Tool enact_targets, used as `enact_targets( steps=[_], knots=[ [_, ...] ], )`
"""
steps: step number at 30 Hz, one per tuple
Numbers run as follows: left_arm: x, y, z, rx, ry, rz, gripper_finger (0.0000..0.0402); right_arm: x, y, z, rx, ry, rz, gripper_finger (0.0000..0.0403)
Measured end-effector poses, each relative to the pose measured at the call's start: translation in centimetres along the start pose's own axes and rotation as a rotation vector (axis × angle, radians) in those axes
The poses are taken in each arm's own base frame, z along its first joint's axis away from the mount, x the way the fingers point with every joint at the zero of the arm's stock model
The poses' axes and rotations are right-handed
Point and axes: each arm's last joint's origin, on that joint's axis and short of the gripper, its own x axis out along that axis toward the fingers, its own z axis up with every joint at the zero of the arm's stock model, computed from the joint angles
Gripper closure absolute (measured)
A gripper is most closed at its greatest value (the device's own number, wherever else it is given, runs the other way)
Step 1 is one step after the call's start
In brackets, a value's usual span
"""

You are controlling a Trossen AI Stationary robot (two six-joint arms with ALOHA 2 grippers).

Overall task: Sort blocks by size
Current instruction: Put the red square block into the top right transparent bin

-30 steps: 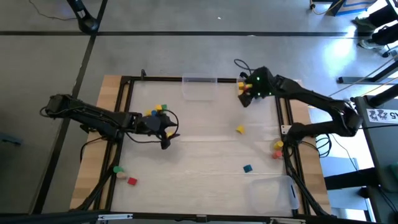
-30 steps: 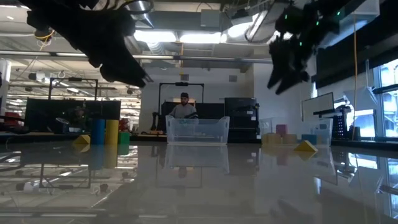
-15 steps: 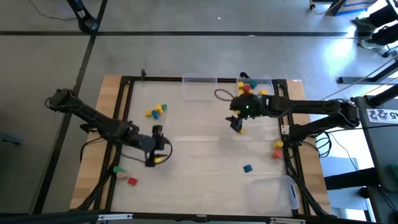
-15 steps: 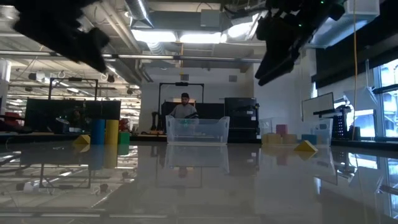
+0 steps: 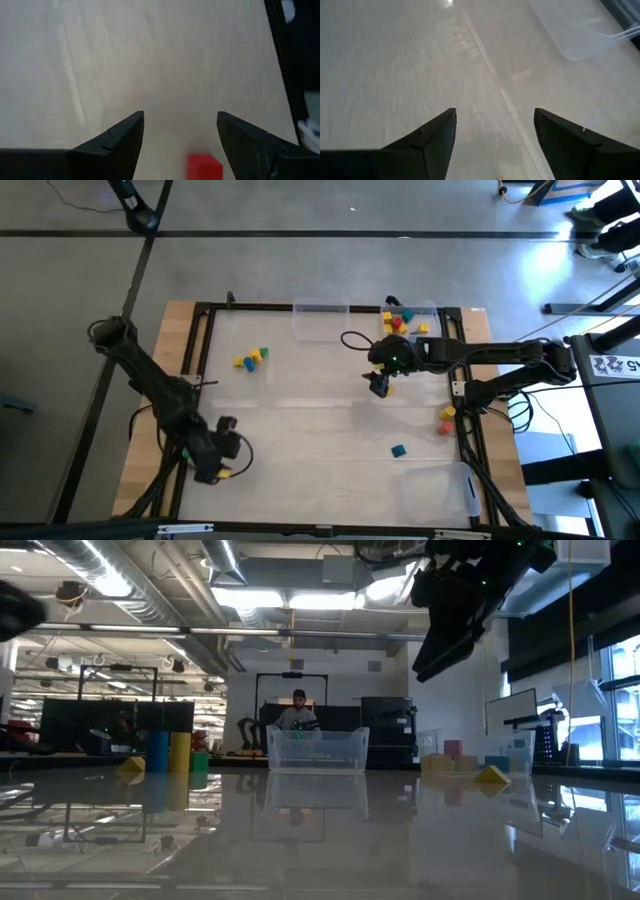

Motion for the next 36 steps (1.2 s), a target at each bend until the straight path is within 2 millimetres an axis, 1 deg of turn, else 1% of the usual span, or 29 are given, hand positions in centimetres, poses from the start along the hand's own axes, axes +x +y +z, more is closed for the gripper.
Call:
enact_targets(
  steps=[5, 8, 12, 18, 20, 23, 28, 33, 36],
  knots=[
    [2.1, -1.9, -1.7, 0.008, 0.164, -0.022, 0.0163, 0.0, 0.0, 0.0, 0.0, -0.001, -0.005, 0.0137],
    [3.0, -2.7, -2.5, -0.009, 0.235, -0.022, 0.0163, 0.0, 0.0, 0.0, 0.0, -0.002, -0.005, 0.0137],
    [3.6, -3.0, -3.0, -0.028, 0.27, -0.003, 0.0163, 0.0, 0.0, 0.0, 0.0, -0.002, -0.004, 0.0137],
    [4.5, -2.8, -3.6, -0.021, 0.344, 0.035, 0.0164, 0.0, 0.0, 0.1, 0.0, -0.006, -0.003, 0.0137],
    [4.6, -2.8, -3.7, -0.003, 0.364, 0.028, 0.0175, 0.0, 0.0, 0.1, 0.0, -0.006, -0.003, 0.0137],
    [4.8, -2.8, -3.7, 0.003, 0.371, 0.031, 0.0209, 0.0, 0.0, 0.0, 0.0, -0.005, -0.004, 0.0137],
    [5.0, -2.2, -3.2, -0.032, 0.361, 0.046, 0.0285, 0.0, 0.0, 0.0, -0.001, -0.004, -0.003, 0.0137],
    [5.2, -0.7, -1.8, -0.076, 0.35, 0.063, 0.0289, 0.0, 0.0, 0.0, -0.001, 0.001, 0.002, 0.0137],
    [4.9, 0.4, -0.2, -0.073, 0.313, 0.062, 0.0289, 0.0, 0.0, -0.1, -0.002, 0.013, 0.01, 0.0137]
  ],
)
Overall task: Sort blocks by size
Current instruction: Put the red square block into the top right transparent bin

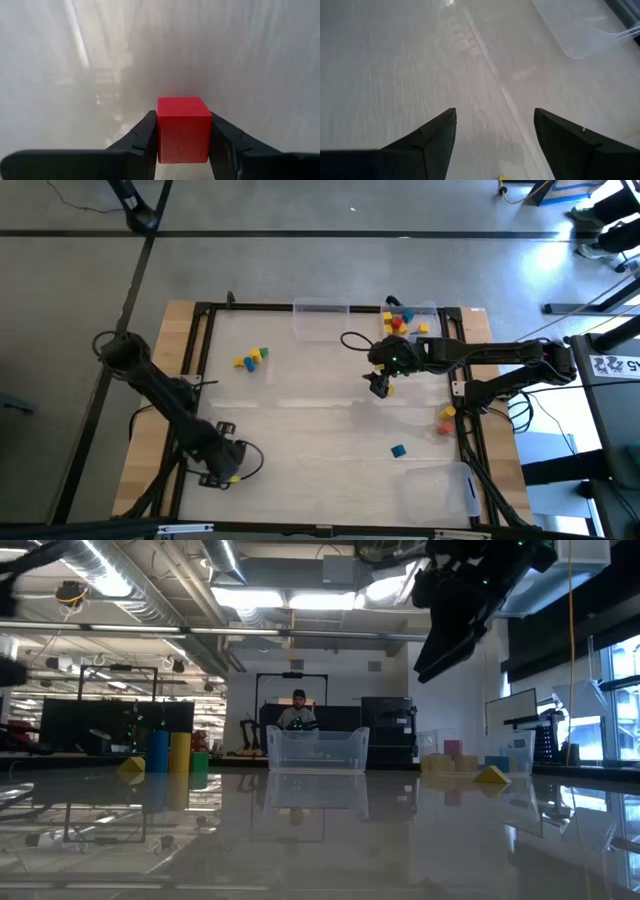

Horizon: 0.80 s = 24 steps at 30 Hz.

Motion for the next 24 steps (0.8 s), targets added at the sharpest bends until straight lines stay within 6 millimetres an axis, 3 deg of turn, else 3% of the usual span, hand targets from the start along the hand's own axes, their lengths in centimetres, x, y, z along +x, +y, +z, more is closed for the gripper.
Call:
enact_targets(
  steps=[7, 14, 24],
  knots=[
    [-2.3, 4.2, 4.4, 0.054, -0.202, 0.176, 0.0287, -1.1, -0.1, -0.1, 0.006, -0.017, -0.004, 0.0137],
    [-5.8, 11.8, 10.4, 0.007, -0.545, 0.438, 0.0285, -3.4, -0.5, 0.0, 0.025, -0.097, -0.051, 0.0137],
    [-9.8, 22.2, 13.3, -0.181, -0.988, 0.579, 0.0282, -5.4, -1.3, 0.1, -0.035, -0.199, -0.245, 0.0137]
  ],
)
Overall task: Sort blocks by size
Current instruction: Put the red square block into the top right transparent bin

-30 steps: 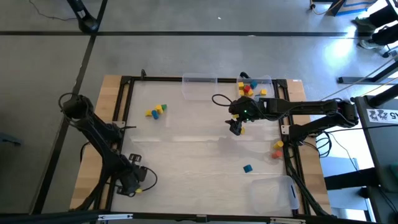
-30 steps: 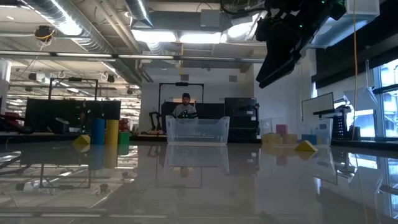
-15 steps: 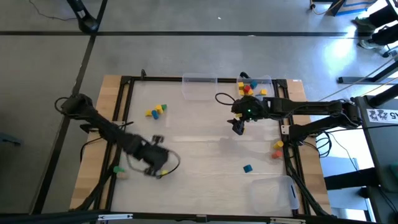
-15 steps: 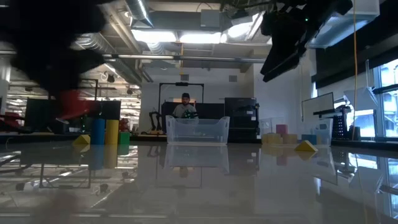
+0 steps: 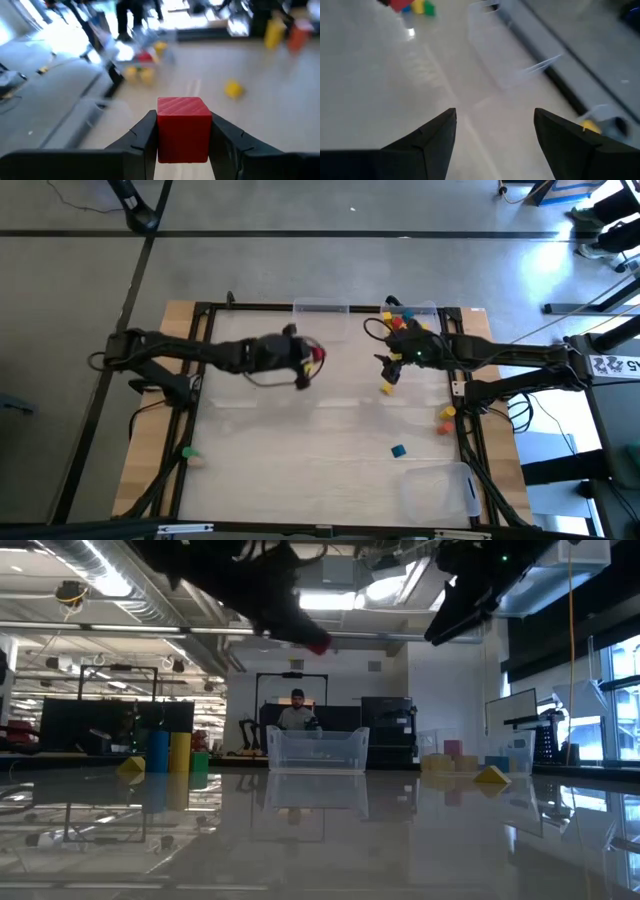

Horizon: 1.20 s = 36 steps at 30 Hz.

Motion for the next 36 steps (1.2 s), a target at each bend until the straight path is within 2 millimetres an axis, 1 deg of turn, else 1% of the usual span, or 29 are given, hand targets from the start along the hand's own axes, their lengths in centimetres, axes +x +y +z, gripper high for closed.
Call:
enact_targets(
  steps=[4, 8, 14, 18, 24, 28, 31, 34, 36],
  knots=[
    [2.1, 2.1, -0.1, -0.04, -0.021, 0.042, 0.0282, -0.1, -0.8, 0.1, -0.012, -0.009, -0.059, 0.0137],
    [5.2, 3.0, 0.6, -0.055, -0.007, 0.073, 0.0281, 0.1, -1.7, 0.1, -0.007, -0.003, -0.091, 0.0137],
    [10.7, 3.2, 2.3, -0.112, -0.022, 0.09, 0.0281, 0.1, -2.9, 0.2, 0.009, -0.004, -0.132, 0.0137],
    [14.6, 3.5, 2.8, -0.151, -0.042, 0.105, 0.0281, -0.6, -3.4, 0.3, 0.032, -0.032, -0.143, 0.0137],
    [19.9, 3.1, 2.9, -0.198, -0.081, 0.116, 0.028, -2.4, -3.8, 0.4, 0.053, -0.095, -0.155, 0.0137],
    [22.8, 2.6, 2.8, -0.252, -0.111, 0.084, 0.028, -3.6, -4.2, 0.2, 0.063, -0.121, -0.155, 0.0137],
    [24.8, 2.7, 2.7, -0.268, -0.134, 0.072, 0.028, -4.3, -4.3, -0.1, 0.07, -0.12, -0.155, 0.0137],
    [26.4, 3.3, 2.4, -0.276, -0.146, 0.087, 0.028, -4.8, -4.5, -0.5, 0.084, -0.106, -0.154, 0.0137],
    [27.1, 3.7, 2.2, -0.281, -0.148, 0.096, 0.028, -4.9, -4.5, -0.6, 0.087, -0.099, -0.154, 0.0137]
  ],
)
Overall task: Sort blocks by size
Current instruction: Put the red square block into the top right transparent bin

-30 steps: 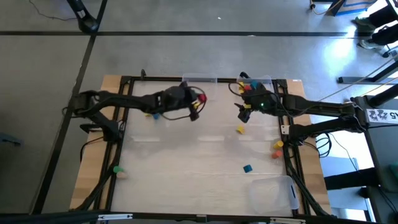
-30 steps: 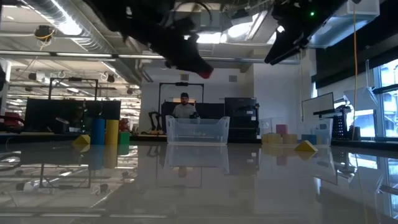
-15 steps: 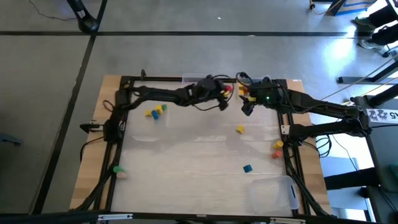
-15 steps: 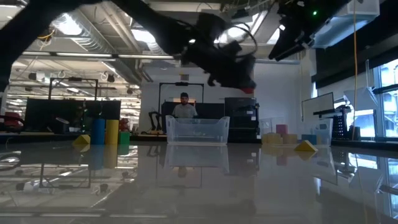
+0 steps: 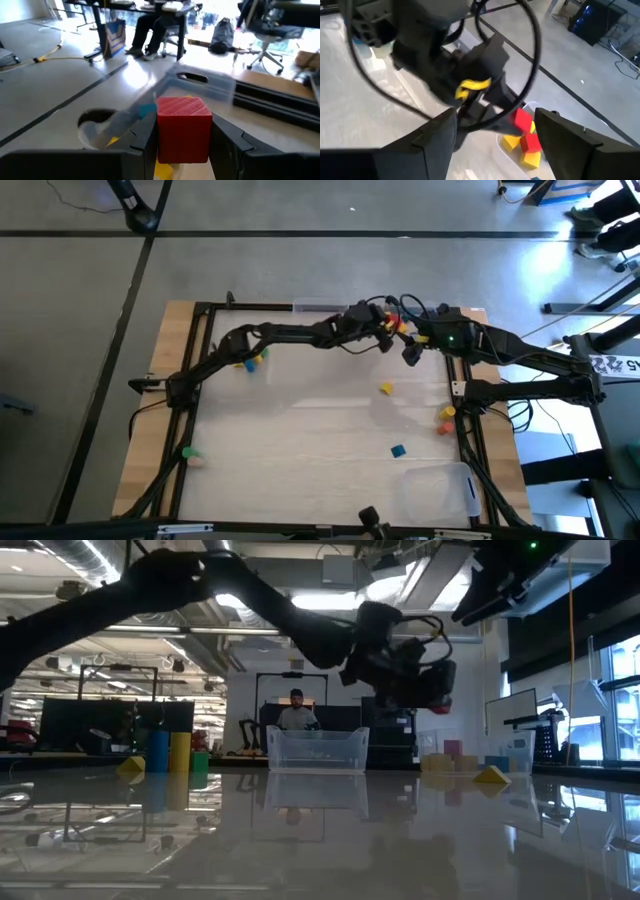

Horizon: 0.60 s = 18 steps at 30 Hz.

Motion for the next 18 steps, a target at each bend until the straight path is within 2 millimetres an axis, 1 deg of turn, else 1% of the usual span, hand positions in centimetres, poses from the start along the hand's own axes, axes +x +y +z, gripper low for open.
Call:
enact_targets(
  steps=[5, 9, 12, 18],
  knots=[
    [0.7, 1.4, 0.0, -0.057, -0.014, 0.018, 0.028, 0.0, 0.0, -0.2, -0.008, 0.022, -0.002, 0.0137],
    [0.8, 1.8, -0.1, -0.045, -0.011, -0.031, 0.0271, 0.0, 0.0, -0.2, -0.007, 0.022, -0.002, 0.0137],
    [0.8, 1.8, 0.1, -0.035, -0.033, -0.042, 0.0256, 0.0, 0.0, -0.2, -0.007, 0.021, -0.002, 0.0137],
    [0.8, 1.7, 0.1, -0.031, -0.036, -0.045, 0.021, 0.0, 0.0, -0.2, -0.005, 0.02, -0.001, 0.0137]
  ],
)
